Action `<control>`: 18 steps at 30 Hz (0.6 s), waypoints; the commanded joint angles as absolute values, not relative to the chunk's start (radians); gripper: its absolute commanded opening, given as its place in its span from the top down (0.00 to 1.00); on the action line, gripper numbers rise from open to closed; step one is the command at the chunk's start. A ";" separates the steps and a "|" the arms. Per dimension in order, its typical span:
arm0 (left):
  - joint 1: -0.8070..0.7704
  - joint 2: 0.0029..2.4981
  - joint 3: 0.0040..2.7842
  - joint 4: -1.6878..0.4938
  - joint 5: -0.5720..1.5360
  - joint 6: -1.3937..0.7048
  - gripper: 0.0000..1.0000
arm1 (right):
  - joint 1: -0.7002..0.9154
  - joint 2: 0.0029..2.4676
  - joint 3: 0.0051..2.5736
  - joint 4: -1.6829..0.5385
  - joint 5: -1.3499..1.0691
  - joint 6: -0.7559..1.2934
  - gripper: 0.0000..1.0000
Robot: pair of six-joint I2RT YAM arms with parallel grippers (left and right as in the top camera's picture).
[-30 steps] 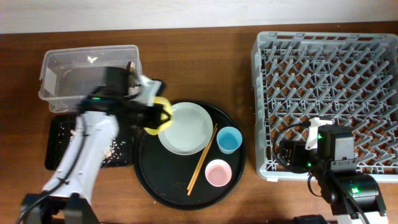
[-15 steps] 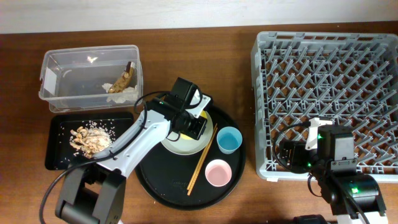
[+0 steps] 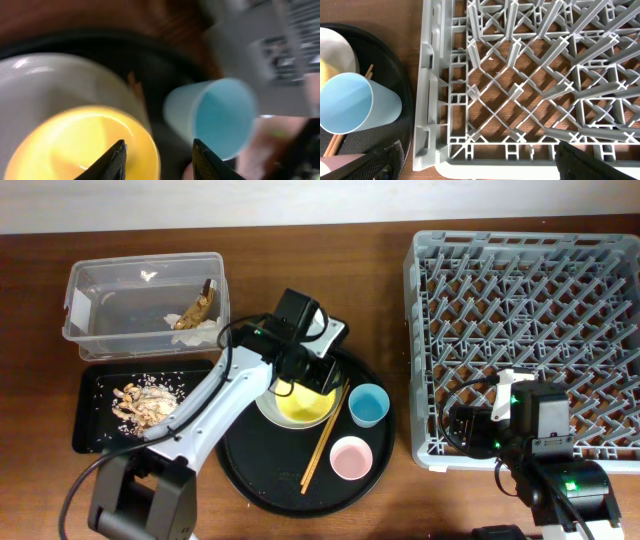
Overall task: Sort waste into correct bins and load items into the dishwasher rack
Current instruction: 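Place the yellow bowl onto the white plate with the left gripper, then grasp the light-blue cup with the left gripper and lift it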
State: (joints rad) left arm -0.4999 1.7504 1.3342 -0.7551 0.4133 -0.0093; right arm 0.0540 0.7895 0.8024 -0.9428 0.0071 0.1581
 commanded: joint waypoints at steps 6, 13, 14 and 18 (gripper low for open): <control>-0.574 1.748 1.354 -0.768 0.417 -0.011 0.56 | 0.058 0.788 0.823 -0.944 0.005 0.166 0.02; -0.676 1.844 1.354 -0.772 0.327 -0.012 0.54 | 0.058 0.788 0.823 -0.947 0.005 0.166 0.02; -0.688 1.865 1.354 -0.773 0.304 -0.012 0.55 | 0.058 0.788 0.823 -0.948 0.004 0.166 0.02; -0.704 1.902 1.354 -0.773 0.287 -0.012 0.73 | 0.058 0.788 0.823 -0.948 0.004 0.166 0.02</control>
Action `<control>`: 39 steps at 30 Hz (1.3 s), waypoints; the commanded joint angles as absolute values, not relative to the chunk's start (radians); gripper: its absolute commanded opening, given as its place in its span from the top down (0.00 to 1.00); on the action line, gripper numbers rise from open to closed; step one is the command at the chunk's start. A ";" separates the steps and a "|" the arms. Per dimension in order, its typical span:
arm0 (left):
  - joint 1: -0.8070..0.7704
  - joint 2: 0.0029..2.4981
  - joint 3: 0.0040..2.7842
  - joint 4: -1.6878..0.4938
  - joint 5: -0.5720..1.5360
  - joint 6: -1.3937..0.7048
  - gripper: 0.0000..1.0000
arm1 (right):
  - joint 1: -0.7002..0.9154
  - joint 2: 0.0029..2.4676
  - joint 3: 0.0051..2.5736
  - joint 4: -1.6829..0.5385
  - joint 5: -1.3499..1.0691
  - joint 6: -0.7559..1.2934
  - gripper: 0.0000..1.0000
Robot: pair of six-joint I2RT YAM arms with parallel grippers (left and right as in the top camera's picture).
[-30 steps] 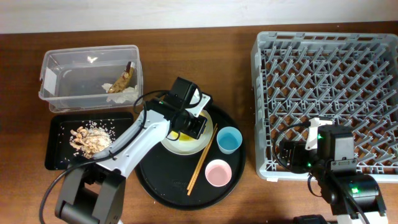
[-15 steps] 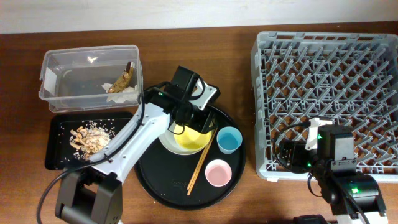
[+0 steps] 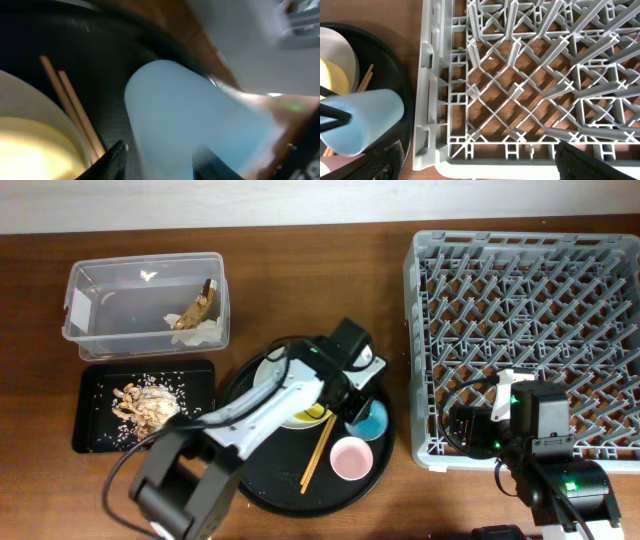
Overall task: Sort waste into correct bins and load items into the dishwasher rack
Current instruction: 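Grasp the light-blue cup with the left gripper and lift it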
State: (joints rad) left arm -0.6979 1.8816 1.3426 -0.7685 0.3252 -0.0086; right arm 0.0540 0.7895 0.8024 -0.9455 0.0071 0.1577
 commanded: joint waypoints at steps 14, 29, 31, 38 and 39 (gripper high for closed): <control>-0.585 1.834 1.436 -0.803 0.369 -0.038 1.00 | 0.058 0.788 0.823 -0.952 0.006 0.166 0.02; -0.284 1.768 1.461 -0.704 1.243 -0.075 0.99 | 0.058 0.891 0.823 -0.666 -0.818 0.048 0.02; -0.306 1.768 1.461 -0.703 1.248 -0.075 1.00 | 0.058 0.909 0.823 -0.621 -0.889 0.048 0.02; -0.364 1.768 1.461 -0.681 1.325 -0.075 1.00 | 0.058 0.962 0.823 -0.476 -0.976 0.047 0.02; -0.368 1.768 1.461 -0.680 1.356 -0.075 1.00 | 0.058 0.971 0.823 -0.457 -0.976 0.047 0.02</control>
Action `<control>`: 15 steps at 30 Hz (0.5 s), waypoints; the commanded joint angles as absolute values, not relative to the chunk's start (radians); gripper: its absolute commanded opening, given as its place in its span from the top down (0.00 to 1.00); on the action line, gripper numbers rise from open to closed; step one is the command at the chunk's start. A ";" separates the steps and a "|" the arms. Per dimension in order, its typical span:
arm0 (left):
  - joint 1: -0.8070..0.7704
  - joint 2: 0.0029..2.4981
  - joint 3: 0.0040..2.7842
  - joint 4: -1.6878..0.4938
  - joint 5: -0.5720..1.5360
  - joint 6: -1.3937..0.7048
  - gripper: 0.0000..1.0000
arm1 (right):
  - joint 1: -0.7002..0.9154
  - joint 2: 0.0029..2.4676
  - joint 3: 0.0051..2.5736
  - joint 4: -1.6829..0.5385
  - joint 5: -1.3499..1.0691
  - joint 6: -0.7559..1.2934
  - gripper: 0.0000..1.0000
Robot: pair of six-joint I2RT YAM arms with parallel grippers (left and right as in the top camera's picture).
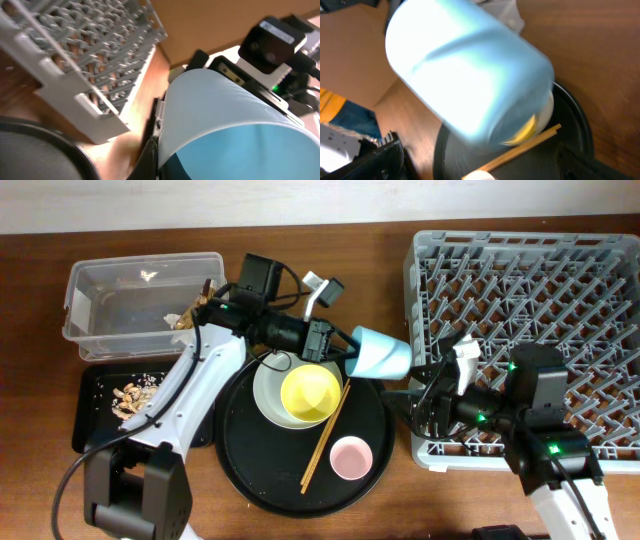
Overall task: Sort waste into correct bins and load items into the dishwasher rack
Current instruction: 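Grasp the light-blue cup with the left gripper and lift it, then hand the light-blue cup from the left gripper to the right gripper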
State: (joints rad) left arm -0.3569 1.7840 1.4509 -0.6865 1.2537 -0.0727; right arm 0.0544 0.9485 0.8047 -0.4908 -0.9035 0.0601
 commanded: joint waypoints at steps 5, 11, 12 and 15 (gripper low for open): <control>-0.371 1.768 1.461 -0.681 1.399 -0.075 0.99 | 0.058 1.008 0.823 -0.367 -1.016 0.013 0.02; -0.371 1.768 1.461 -0.681 1.399 -0.075 0.99 | 0.058 1.024 0.823 -0.244 -1.231 -0.053 0.02; -0.371 1.768 1.461 -0.681 1.399 -0.075 0.99 | 0.058 1.024 0.823 -0.242 -1.231 -0.053 0.02; -0.371 1.768 1.461 -0.681 1.399 -0.075 1.00 | 0.058 1.024 0.823 -0.242 -1.231 -0.053 0.05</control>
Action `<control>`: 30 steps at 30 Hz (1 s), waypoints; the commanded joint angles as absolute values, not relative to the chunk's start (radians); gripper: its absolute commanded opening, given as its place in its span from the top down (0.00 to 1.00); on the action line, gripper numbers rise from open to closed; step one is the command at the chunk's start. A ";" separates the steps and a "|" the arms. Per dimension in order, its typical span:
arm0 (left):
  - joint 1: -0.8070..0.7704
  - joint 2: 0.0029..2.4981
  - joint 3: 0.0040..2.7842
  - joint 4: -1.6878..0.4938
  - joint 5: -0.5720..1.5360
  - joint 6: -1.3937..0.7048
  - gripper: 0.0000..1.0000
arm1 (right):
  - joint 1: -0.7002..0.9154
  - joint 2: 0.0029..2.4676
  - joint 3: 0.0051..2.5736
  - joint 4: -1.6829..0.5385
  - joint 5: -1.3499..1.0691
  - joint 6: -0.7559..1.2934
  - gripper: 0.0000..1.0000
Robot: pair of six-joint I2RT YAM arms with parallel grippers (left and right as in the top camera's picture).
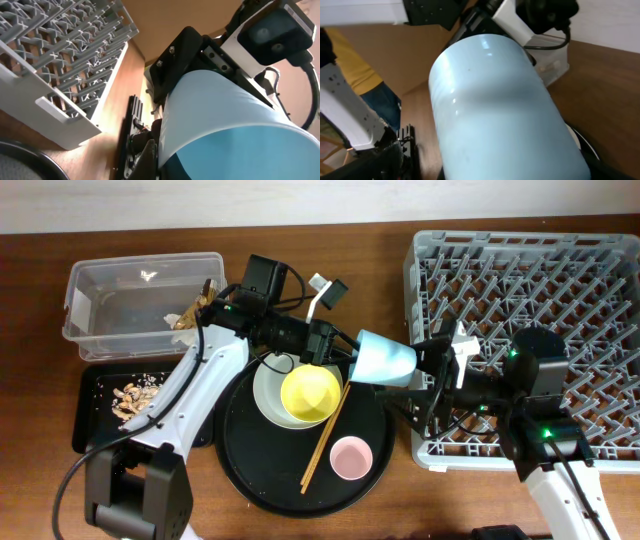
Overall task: Sort waste into correct bins and load items into the dishwasher rack
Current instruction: 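Hand the light-blue cup from the left gripper to the right gripper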
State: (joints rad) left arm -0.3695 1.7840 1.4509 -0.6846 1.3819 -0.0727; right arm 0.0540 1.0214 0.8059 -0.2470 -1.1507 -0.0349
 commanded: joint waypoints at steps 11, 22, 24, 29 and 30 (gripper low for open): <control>-0.371 1.768 1.461 -0.682 1.399 -0.075 1.00 | 0.058 1.024 0.823 -0.237 -1.219 -0.052 0.28; -0.371 1.768 1.461 -0.685 1.399 -0.075 1.00 | 0.058 1.024 0.823 -0.152 -1.219 -0.052 0.21; -0.371 1.768 1.461 -0.685 1.399 -0.075 0.99 | 0.058 1.024 0.823 -0.153 -1.220 -0.052 0.23; -0.371 1.768 1.461 -0.685 1.399 -0.075 1.00 | 0.058 1.024 0.823 -0.153 -1.220 -0.052 0.31; -0.371 1.768 1.461 -0.685 1.399 -0.075 0.99 | 0.058 1.024 0.823 -0.153 -1.220 -0.052 0.32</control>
